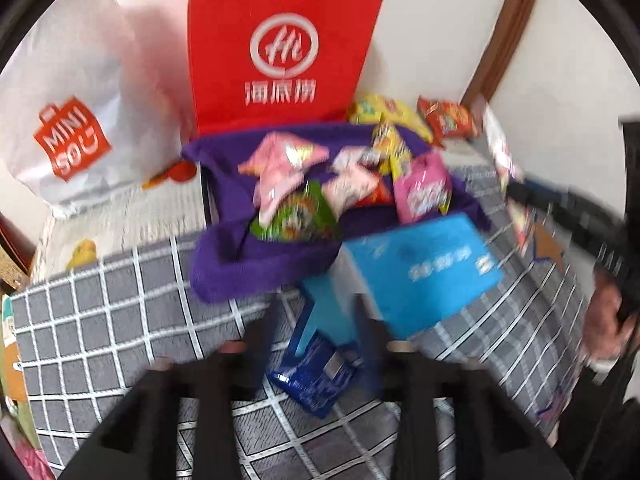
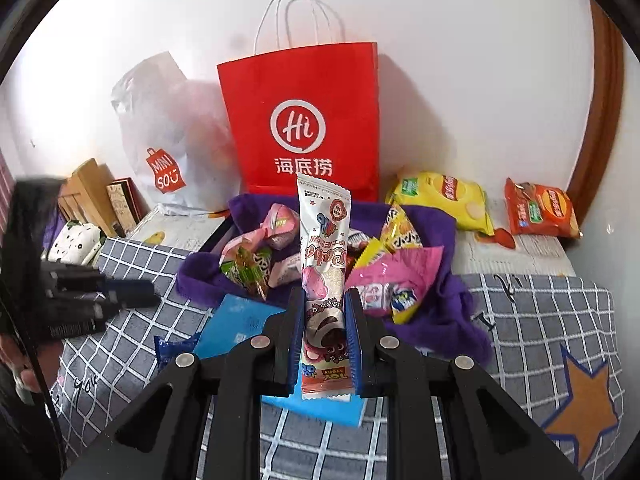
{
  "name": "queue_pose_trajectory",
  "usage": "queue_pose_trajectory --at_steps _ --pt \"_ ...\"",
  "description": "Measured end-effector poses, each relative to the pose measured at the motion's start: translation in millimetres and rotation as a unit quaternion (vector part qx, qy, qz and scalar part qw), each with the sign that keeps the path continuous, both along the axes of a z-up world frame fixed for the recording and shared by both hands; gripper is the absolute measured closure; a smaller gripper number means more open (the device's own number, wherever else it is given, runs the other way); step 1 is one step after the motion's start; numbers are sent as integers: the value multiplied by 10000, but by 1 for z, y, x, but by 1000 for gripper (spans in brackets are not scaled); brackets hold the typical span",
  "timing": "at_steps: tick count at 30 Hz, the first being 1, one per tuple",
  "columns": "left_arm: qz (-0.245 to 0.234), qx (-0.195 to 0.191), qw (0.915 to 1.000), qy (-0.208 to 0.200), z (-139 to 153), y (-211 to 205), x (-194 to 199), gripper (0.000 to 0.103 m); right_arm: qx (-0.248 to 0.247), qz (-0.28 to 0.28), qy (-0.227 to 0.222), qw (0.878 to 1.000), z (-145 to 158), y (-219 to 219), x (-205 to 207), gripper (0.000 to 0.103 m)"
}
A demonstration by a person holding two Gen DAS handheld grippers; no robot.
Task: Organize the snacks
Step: 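Carry both snacks onto the purple towel and open both tools to release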
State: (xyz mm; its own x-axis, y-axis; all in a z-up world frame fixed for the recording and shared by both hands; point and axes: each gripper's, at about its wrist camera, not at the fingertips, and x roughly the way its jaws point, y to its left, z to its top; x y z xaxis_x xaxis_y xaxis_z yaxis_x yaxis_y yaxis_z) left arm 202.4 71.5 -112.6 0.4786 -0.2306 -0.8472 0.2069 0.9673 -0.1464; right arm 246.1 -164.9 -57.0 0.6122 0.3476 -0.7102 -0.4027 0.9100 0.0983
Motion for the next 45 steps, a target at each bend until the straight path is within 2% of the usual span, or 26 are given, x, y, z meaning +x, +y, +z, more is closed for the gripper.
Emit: queue_pose_trajectory --at_steps 2,8,15,16,18,19,23,26,32,36,41,45 --pt "-110 75 9999 18 -14 -2 -5 49 -15 -1 51 10000 -5 2 5 84" --pt "-442 -151 9986 258 -45 -9 -12 48 -110 -71 178 9998 -15 2 18 84" --pt "-663 447 9963 317 -68 -25 -26 48 -219 -115 188 9995 -19 1 26 84" --pt "-689 537 9960 209 -69 -26 -30 49 -228 -118 196 9995 -20 1 27 84" --pt "-738 722 9946 99 -69 -30 -35 62 -246 -108 204 9994 -21 2 29 84" --pt "-787 692 9944 118 -66 -30 -36 64 -258 -107 198 9994 -21 3 29 84" --pt "-605 600 9963 95 -54 -21 -34 66 -286 -57 181 9994 -21 6 33 84" --pt "-465 405 9981 -14 -32 -10 -29 66 -290 -41 167 9994 -20 7 39 84" --pt "-280 306 9988 -251 13 -2 8 66 -320 -72 158 9993 -14 11 61 84" --pt "-41 263 9990 -355 30 -6 54 65 -340 -22 144 9993 -11 15 80 84" --pt "116 144 9994 -292 24 -19 106 65 -397 38 261 9989 -21 21 105 84" --pt "192 72 9997 -116 7 -31 138 65 -445 99 481 9978 -41 27 121 84"
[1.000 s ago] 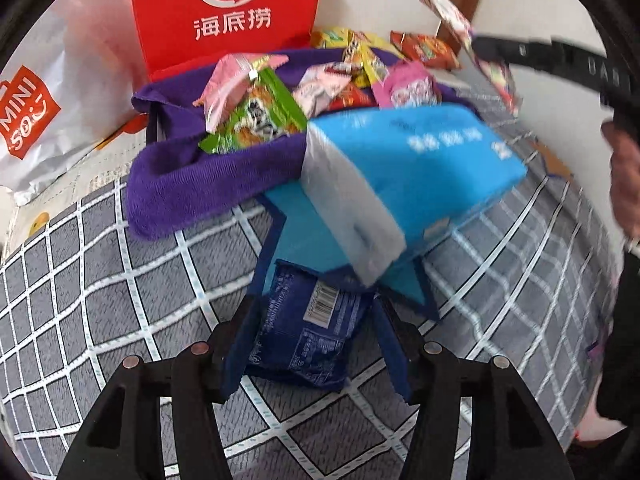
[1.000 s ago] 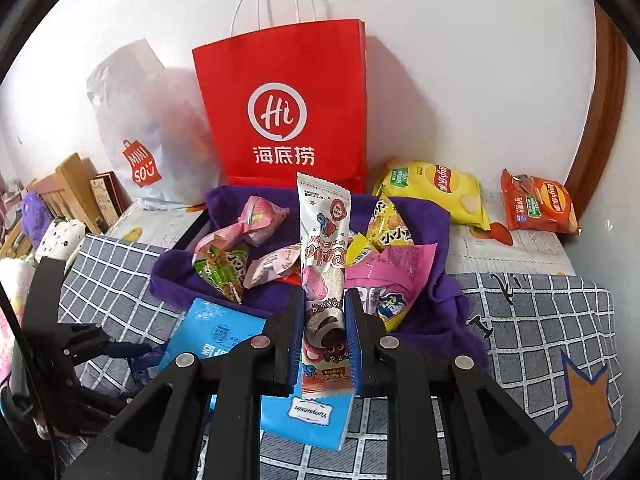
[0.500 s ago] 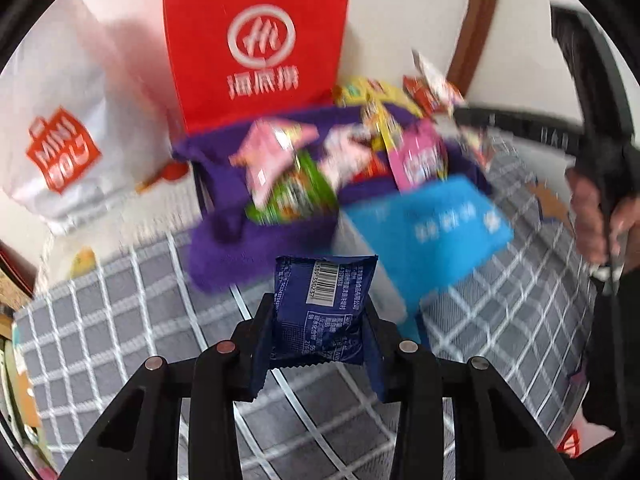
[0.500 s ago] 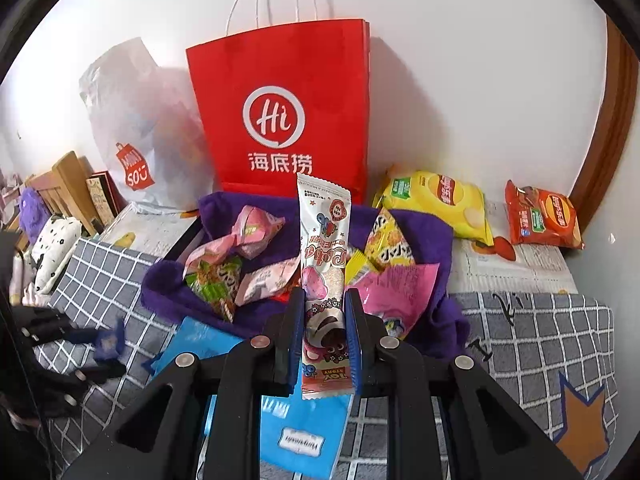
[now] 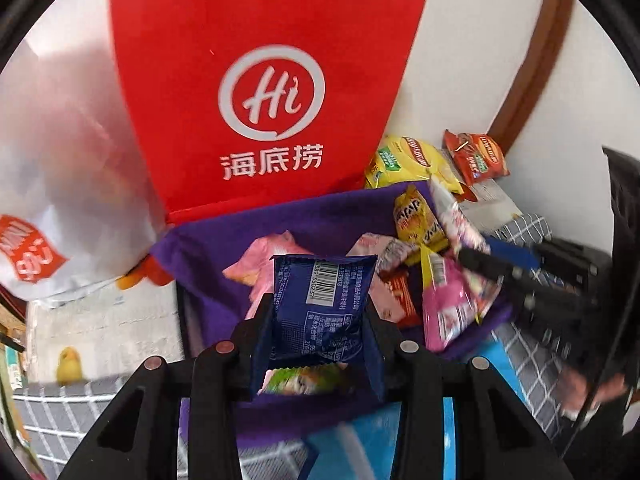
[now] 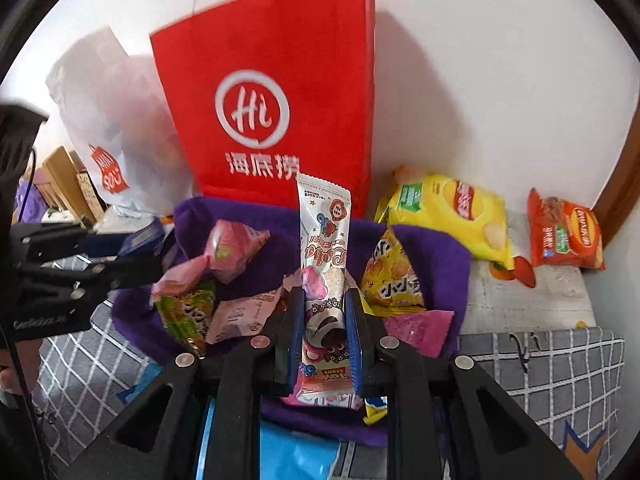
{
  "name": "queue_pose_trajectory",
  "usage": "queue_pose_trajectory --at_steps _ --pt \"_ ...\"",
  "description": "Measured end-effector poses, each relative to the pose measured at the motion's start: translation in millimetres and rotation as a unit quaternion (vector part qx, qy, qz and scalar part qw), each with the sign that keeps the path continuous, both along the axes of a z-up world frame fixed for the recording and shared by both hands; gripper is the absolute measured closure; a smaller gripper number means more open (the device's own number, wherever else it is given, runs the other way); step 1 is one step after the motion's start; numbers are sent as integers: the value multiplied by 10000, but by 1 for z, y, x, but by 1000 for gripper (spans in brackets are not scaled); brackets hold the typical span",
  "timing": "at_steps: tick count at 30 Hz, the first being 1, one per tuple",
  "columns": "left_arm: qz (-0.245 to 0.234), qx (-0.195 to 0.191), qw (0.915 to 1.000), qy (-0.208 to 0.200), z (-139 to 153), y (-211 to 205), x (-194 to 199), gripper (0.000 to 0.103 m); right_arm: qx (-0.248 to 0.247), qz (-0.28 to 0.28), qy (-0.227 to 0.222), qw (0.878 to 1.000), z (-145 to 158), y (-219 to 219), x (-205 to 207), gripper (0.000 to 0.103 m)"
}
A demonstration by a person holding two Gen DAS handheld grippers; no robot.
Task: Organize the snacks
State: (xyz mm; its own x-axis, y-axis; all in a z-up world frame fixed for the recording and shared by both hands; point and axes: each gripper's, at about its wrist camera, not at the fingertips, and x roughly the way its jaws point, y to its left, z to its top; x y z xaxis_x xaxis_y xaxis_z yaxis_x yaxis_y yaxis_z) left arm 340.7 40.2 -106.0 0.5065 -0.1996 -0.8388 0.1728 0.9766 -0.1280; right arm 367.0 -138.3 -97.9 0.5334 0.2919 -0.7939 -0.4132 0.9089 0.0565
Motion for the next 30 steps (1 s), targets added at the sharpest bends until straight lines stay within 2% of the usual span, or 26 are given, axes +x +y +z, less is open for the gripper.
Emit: queue_pose_trajectory --at_steps 5,10,12,14,16,18,23,25,27,30 --pt "38 -158 9996 250 -22 -6 18 65 -2 12 221 9998 -21 2 10 83" --pt "75 -163 9991 375 -35 -8 23 63 -44 73 290 9995 -27 5 12 82" --pt "100 -179 9991 371 -36 -8 23 62 -60 95 283 9995 -28 8 10 79" --pt "172 -99 9990 395 -37 -8 23 53 -31 90 318 9994 -29 8 11 77" --pt "210 -121 9989 398 -35 -6 21 50 -21 37 384 9993 -29 8 11 71" --pt "220 -137 9990 378 -29 -6 15 48 -17 -32 389 9992 -25 7 9 65" --pt "221 6 9997 110 3 -8 -14 44 78 -216 120 9997 7 -1 -18 63" --pt "207 12 9998 -52 19 -10 -35 42 67 -344 -82 9994 25 -6 -38 55" --pt "212 -19 9996 -189 33 -12 -58 41 117 -422 -170 9989 39 -11 -55 39" --pt "257 17 9988 -415 53 -15 -93 38 279 -599 -317 9973 62 -23 -87 37"
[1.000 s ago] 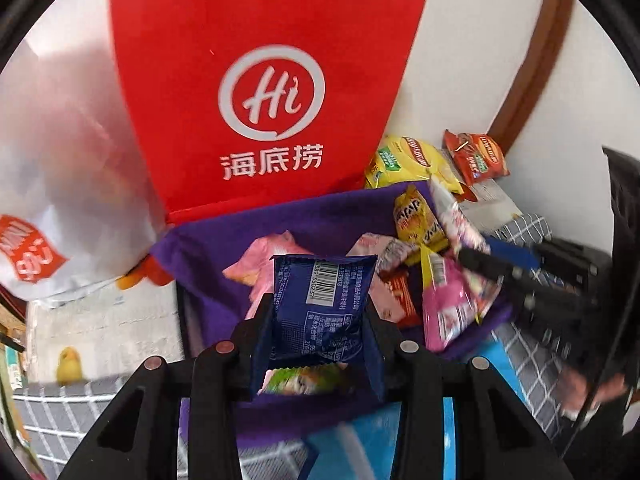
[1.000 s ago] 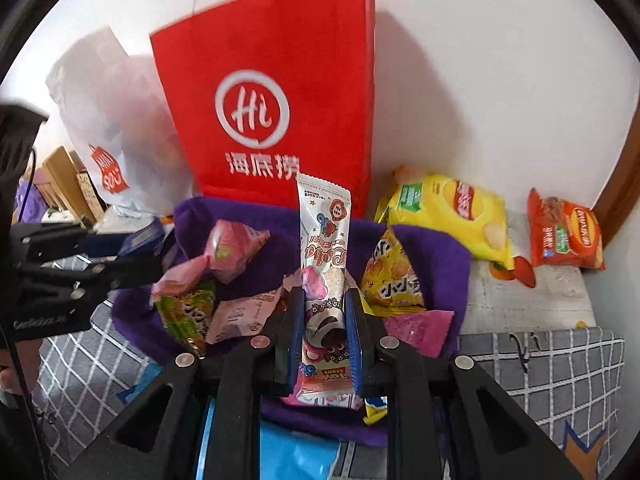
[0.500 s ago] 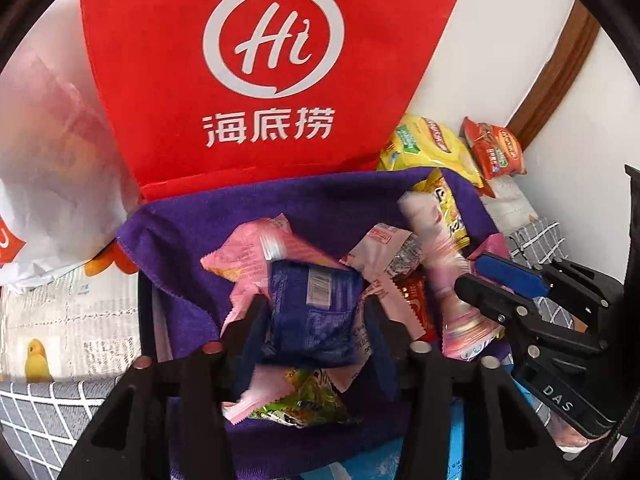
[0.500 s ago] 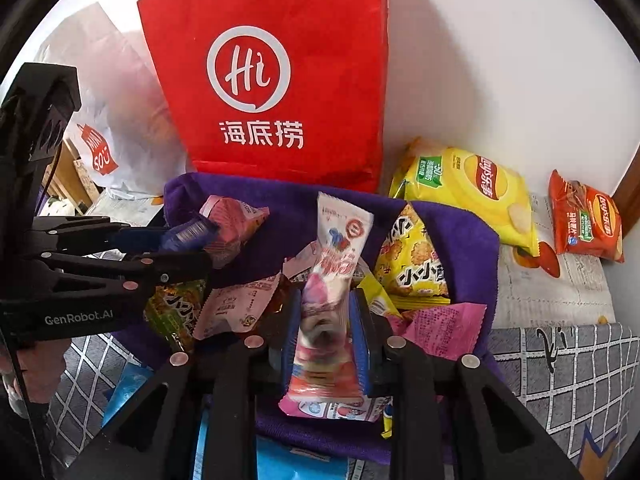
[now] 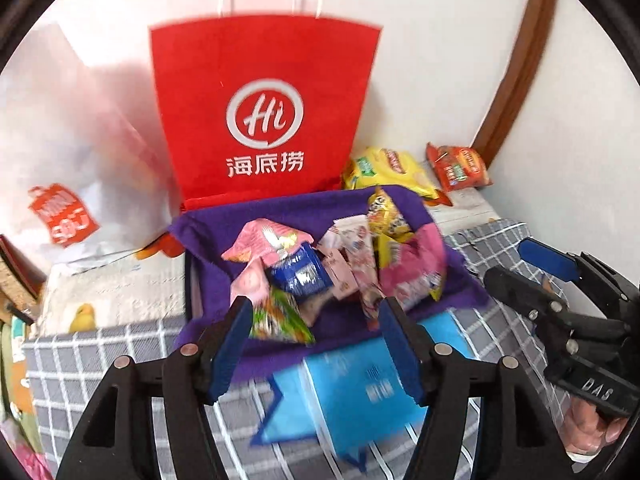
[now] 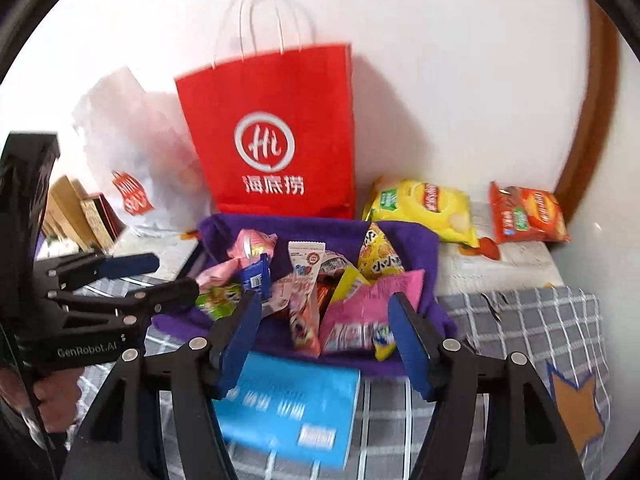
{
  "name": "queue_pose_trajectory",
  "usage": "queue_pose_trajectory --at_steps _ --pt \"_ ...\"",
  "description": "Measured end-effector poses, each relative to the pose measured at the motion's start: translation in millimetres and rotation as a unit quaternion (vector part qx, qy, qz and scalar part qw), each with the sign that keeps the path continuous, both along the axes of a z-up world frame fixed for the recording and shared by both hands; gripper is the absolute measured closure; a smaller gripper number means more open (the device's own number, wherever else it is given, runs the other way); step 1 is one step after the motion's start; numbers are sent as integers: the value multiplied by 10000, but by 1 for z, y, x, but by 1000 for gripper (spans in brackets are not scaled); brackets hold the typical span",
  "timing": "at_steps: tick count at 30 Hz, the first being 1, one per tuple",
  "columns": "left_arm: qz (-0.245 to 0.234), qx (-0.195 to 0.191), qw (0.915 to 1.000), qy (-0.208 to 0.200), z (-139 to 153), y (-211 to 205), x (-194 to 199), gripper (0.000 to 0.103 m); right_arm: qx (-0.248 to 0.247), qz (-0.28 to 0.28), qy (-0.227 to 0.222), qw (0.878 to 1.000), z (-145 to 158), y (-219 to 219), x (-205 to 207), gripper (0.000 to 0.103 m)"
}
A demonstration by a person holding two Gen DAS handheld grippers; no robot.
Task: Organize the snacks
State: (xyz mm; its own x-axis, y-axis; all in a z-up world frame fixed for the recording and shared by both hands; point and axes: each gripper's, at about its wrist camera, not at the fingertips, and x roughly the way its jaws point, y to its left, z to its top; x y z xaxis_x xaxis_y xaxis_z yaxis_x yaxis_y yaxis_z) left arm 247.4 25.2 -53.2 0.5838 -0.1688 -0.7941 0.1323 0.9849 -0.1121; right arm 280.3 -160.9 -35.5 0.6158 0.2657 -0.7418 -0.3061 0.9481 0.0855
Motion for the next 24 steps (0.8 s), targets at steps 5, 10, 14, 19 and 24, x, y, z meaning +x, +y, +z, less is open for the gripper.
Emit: queue_pose_trajectory --at_steps 5,10,14,19,24 --pt "109 49 9994 -321 26 -7 -63 29 118 -189 -172 9996 27 -17 -56 31" --pt "256 135 9981 -550 42 -16 -113 25 -27 -355 -339 9988 40 -33 -106 27" --pt "358 212 9961 -773 51 -23 -145 22 -83 -522 -408 9978 45 -46 -137 25" --pt "469 247 9939 -971 56 -30 -177 15 -122 -694 -653 9954 50 -58 -173 11" --pt "567 237 9917 -1129 59 -33 -202 9 -114 -784 -771 9939 54 -64 -198 2"
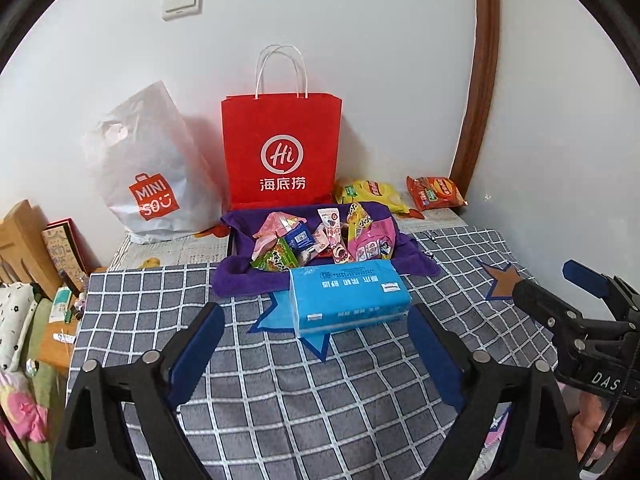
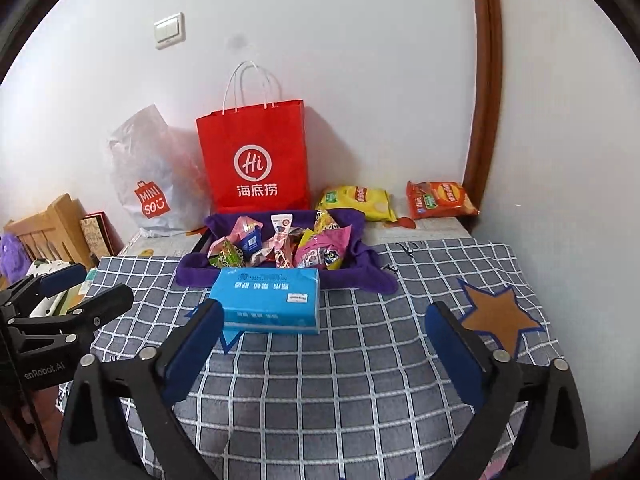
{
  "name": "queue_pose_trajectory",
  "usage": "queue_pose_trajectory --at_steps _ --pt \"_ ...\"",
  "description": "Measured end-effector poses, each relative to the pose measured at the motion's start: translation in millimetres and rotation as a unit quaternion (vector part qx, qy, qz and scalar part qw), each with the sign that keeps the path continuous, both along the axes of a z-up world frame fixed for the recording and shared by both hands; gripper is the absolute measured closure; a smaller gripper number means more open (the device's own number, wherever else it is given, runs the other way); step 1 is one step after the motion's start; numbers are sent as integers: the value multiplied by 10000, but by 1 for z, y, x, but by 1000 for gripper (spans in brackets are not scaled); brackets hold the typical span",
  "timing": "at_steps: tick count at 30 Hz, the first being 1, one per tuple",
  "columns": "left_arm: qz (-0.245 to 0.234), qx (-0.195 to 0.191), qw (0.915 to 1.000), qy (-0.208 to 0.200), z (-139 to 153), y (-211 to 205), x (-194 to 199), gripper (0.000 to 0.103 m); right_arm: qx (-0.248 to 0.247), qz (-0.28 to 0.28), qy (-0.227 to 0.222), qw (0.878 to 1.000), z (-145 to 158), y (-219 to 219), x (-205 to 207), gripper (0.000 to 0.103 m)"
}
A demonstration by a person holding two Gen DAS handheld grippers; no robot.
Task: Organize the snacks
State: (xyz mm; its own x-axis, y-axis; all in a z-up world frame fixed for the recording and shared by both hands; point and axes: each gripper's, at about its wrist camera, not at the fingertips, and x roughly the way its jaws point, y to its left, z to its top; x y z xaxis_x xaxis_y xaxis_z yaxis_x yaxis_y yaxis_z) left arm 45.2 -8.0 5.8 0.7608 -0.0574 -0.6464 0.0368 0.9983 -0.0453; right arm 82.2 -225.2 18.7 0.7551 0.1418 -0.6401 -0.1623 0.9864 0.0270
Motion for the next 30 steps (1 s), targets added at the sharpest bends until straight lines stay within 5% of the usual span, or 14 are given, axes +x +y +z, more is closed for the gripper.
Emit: queue_pose_trajectory --at_steps 30 --pt "77 181 9997 -121 3 -8 -31 9 77 -101 -88 9999 6 -14 -41 1"
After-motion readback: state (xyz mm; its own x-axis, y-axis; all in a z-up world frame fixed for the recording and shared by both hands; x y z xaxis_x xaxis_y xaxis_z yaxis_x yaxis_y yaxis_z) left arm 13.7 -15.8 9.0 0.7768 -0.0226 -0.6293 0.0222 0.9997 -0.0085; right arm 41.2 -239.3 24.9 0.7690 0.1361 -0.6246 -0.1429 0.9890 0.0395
